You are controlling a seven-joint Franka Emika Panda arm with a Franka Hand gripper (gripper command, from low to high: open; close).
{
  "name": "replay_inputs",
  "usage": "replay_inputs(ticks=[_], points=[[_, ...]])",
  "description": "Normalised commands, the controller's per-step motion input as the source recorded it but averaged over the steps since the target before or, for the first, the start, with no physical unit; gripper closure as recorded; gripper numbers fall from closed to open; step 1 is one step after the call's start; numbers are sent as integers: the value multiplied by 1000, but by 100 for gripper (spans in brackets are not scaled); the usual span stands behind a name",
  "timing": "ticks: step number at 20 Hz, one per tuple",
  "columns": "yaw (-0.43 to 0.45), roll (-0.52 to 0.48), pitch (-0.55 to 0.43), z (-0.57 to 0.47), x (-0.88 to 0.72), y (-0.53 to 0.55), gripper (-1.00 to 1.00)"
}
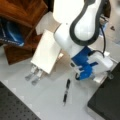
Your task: Open the box. Pick up the pen. Place the pen in the box. Pick up the book. Place the book on the shelf.
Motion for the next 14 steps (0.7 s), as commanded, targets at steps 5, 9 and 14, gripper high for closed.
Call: replay_inputs(ticks=[5, 9, 14], points=[[-190, -5, -70, 29, -198, 147, 100], [-187, -35, -64, 31, -171, 88, 100], [-172, -62, -42, 8, -150, 72, 100]])
